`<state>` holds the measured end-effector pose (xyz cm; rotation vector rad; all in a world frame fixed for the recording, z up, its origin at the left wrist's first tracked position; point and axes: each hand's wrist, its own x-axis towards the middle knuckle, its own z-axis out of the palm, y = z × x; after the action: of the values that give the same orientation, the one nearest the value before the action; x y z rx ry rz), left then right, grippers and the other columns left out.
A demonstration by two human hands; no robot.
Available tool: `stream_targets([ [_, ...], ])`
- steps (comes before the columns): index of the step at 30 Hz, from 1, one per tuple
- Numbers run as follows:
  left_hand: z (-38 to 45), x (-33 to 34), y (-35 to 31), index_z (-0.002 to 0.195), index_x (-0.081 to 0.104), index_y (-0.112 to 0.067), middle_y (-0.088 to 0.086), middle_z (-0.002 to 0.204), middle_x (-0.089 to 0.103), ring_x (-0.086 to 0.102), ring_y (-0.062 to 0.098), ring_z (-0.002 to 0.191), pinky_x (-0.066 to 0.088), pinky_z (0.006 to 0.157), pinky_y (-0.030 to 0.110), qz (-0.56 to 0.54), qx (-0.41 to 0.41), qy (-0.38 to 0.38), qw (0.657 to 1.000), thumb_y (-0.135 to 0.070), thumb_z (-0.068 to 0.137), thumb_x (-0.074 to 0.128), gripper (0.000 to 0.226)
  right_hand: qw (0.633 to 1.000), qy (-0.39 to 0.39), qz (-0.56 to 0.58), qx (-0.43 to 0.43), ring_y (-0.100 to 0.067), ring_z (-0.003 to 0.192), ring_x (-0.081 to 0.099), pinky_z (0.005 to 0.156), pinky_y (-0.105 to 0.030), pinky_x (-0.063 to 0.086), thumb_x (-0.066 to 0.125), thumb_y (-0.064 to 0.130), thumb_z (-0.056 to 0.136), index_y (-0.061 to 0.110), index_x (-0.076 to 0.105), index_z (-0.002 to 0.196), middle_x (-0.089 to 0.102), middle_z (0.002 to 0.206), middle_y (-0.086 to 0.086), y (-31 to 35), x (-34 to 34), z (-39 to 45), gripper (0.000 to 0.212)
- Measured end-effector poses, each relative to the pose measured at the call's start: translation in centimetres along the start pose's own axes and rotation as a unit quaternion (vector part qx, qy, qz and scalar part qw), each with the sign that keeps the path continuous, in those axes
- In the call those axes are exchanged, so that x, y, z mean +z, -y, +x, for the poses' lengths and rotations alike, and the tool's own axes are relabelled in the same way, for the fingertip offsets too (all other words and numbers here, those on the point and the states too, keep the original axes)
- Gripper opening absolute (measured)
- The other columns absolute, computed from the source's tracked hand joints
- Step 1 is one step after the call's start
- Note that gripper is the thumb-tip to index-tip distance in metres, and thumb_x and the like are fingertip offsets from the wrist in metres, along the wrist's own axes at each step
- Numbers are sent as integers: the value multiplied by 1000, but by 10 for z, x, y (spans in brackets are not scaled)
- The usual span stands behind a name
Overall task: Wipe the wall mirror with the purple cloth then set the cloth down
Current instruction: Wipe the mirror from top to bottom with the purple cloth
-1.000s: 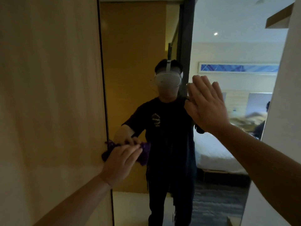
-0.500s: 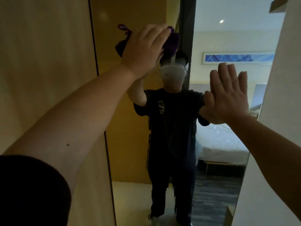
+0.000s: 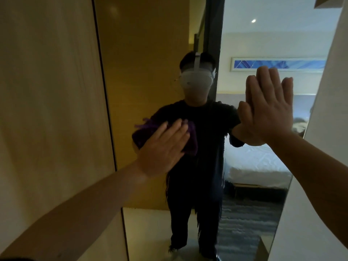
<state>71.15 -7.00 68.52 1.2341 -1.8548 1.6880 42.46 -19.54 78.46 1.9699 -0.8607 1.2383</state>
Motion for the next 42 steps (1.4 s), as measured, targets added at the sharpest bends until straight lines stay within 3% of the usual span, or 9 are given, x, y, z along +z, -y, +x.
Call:
stream_targets([
  [4,-100,19,-56,155,19,-9,9,162,18,16,28,150,10,123,47,-12,21,51,998,-31,106,33,56,1000,-26,14,-6,-33,153,4,123,-56,2,24,44,103,10,23,154,12,165,-16,2,-1,0,62],
  [8,-121,15,-69,155,23,-13,4,160,25,18,24,150,12,123,44,-14,10,78,997,-23,108,27,49,1000,-8,11,0,-34,153,1,122,-59,3,26,43,101,10,19,156,9,166,-16,4,-5,0,64],
  [11,-111,3,-65,148,36,-16,2,155,33,30,23,144,25,118,43,-52,0,86,995,-15,103,37,45,1000,10,24,-1,-33,153,2,122,-58,4,30,42,101,10,21,155,10,165,-16,3,-12,3,63],
  [14,-87,-8,-59,138,49,-14,4,143,49,48,23,129,44,99,43,-130,-43,63,989,-10,99,45,39,999,15,39,14,-32,154,2,124,-54,3,32,44,103,12,15,156,9,166,-15,-4,-20,-4,65],
  [18,-23,-21,-39,131,51,-10,10,126,61,58,30,111,49,86,46,-164,-101,-1,981,-4,95,52,37,998,40,27,32,-35,153,4,123,-55,4,28,46,100,8,20,155,11,165,-18,-17,-28,-10,67],
  [27,213,-67,59,133,55,-4,12,129,60,54,31,120,33,105,34,-100,-190,-135,967,-18,97,46,39,994,90,-51,21,-27,151,-19,123,-51,-6,16,51,102,13,-2,158,-10,166,-11,-32,-7,-11,70],
  [30,256,-69,81,138,51,-6,12,137,56,51,32,126,35,107,38,-53,-174,-119,976,-21,99,43,42,996,75,-49,11,-27,152,-17,123,-49,-8,17,51,103,12,3,159,-7,167,-12,-34,-2,-11,70],
  [35,243,-49,63,154,23,-8,13,161,22,19,29,149,12,121,45,-38,-123,1,992,-43,103,32,62,998,52,-45,11,-25,152,-17,123,-48,-9,10,53,101,13,2,159,-8,166,-9,-33,1,-13,71],
  [42,148,-17,-5,155,10,-2,19,162,13,10,33,150,14,121,51,-4,-17,35,999,-50,104,30,73,1000,12,-6,13,-29,154,-6,124,-53,0,17,52,102,10,10,158,0,166,-12,-29,-1,-14,70],
])
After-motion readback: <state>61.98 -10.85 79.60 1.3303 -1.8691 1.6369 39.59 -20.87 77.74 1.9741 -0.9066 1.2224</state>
